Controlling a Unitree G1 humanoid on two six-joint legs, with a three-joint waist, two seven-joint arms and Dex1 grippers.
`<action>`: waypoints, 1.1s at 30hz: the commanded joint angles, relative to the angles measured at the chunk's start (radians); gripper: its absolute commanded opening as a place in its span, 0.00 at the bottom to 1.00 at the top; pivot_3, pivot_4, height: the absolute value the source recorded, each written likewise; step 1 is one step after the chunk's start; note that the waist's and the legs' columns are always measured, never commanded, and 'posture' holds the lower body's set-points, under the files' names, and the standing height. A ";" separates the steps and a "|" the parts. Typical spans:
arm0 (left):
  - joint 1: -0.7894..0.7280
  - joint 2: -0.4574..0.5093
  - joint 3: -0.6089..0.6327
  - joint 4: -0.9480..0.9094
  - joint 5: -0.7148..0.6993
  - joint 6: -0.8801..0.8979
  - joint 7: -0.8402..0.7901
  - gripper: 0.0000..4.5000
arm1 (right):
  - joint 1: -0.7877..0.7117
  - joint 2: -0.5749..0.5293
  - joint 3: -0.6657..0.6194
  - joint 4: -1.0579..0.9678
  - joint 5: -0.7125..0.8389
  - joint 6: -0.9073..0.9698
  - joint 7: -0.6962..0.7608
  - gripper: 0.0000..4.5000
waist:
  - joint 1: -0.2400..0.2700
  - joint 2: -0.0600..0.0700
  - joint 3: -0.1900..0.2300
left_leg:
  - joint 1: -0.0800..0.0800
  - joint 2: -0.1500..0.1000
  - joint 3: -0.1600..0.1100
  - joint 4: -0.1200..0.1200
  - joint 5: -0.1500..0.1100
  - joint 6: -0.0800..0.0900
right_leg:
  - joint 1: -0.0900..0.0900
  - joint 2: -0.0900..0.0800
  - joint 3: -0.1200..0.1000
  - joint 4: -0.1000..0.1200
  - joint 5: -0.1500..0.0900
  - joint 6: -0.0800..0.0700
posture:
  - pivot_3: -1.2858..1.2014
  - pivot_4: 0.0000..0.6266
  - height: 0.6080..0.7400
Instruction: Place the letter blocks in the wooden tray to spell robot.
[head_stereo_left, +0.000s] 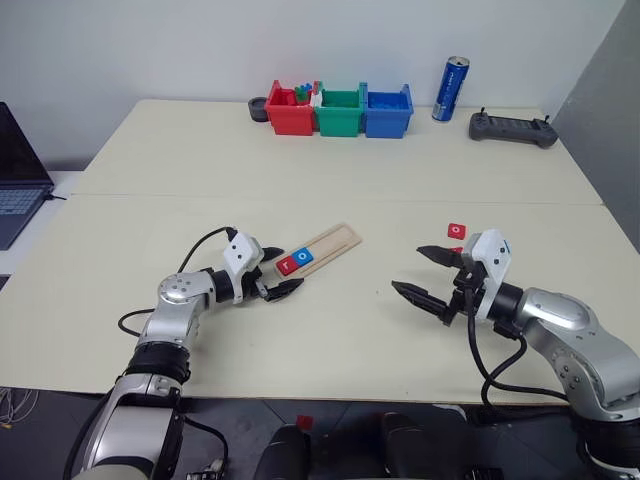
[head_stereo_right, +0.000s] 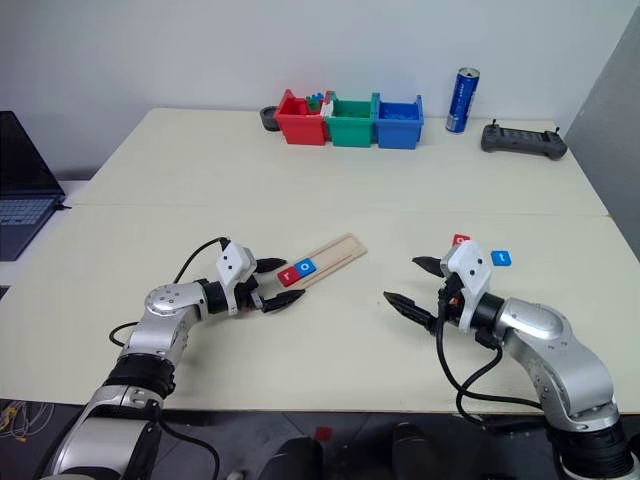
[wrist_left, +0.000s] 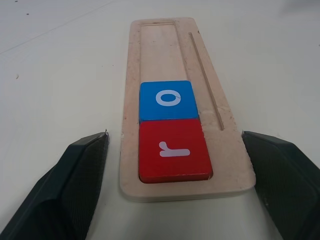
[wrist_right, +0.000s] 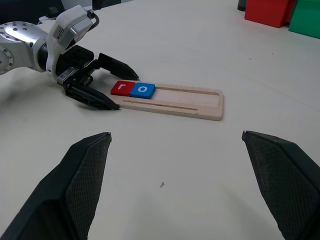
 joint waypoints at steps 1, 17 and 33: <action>-0.007 -0.009 -0.006 0.029 0.015 -0.024 -0.007 1.00 | -0.021 0.002 -0.007 -0.029 0.012 -0.003 -0.007 0.99 | 0.000 0.000 0.000 | 0.000 0.000 0.000 0.000 0.000 0.000 | 0.000 0.000 0.000 0.000 0.000 0.000 | 0.52 0.24 1.00; -0.042 -0.010 -0.010 0.134 0.028 -0.092 -0.045 0.75 | -0.011 -0.011 -0.010 -0.041 0.009 -0.004 0.001 1.00 | -0.001 0.000 0.000 | 0.002 0.000 0.000 0.001 0.000 0.000 | 0.000 0.000 0.000 0.006 0.000 0.000 | 0.52 0.24 1.00; 0.048 -0.043 -0.122 -0.196 -0.040 -0.057 -0.295 0.75 | 0.178 -0.215 -0.078 0.032 -0.047 -0.283 0.270 1.00 | -0.004 -0.001 0.000 | 0.002 0.000 0.000 0.001 0.000 0.000 | 0.000 0.001 0.001 0.006 0.000 0.000 | 0.52 0.24 1.00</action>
